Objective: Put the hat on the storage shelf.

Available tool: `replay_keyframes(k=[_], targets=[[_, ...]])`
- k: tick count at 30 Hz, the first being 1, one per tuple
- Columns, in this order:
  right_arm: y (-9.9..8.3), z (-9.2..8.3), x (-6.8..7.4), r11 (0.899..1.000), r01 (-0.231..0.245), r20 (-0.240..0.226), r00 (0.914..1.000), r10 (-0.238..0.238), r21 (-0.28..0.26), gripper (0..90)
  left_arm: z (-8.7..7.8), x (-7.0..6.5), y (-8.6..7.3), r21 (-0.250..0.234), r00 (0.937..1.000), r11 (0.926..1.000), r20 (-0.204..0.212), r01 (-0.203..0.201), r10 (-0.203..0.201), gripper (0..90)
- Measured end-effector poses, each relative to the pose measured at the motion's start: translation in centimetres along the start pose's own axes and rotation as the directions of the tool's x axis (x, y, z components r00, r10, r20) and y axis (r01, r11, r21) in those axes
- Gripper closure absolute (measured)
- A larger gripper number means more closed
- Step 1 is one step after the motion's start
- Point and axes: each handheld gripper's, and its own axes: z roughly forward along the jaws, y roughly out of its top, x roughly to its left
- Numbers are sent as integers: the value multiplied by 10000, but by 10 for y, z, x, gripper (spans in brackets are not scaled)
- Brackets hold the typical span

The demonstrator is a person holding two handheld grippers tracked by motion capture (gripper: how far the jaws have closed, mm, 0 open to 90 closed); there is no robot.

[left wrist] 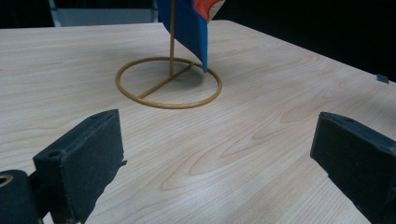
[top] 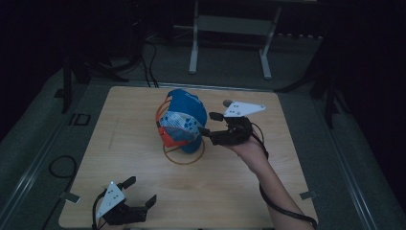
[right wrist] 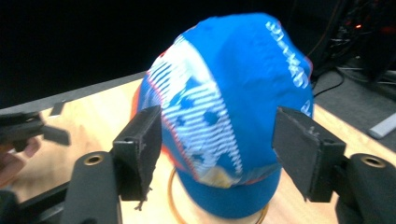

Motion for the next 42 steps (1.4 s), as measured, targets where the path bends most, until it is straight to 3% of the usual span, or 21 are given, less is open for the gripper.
replay_keyframes(k=[5, 7, 11, 13, 21, 42], targets=[[-16, -6, 6, 10000, -20, -240, 9997, 19, -17, 261, 1, -1, 0, 57, 10000, 9999, -10, -96, 96, 29], [-23, -7, 8, 10000, -73, -434, 9990, 71, -42, 194, 2, -1, 0, 70, 10000, 9999, -17, -77, 78, 29], [-38, -7, 12, 9998, 5, -844, 9964, 11, 183, 165, 2, -1, -1, 80, 10000, 9999, -46, -88, 88, 29], [-46, -6, 16, 9995, 252, -731, 9970, -237, 202, 140, 2, -1, -2, 127, 9999, 9999, -44, -100, 100, 29], [-76, 1, 19, 9994, 200, -1081, 9940, -167, 294, 137, 3, 0, -4, 188, 9999, 9998, -119, -104, 106, 29], [-140, -4, 15, 9975, -83, -1160, 9931, 165, 703, 137, 7, 2, -8, 280, 9995, 9994, -214, -219, 225, 30]])
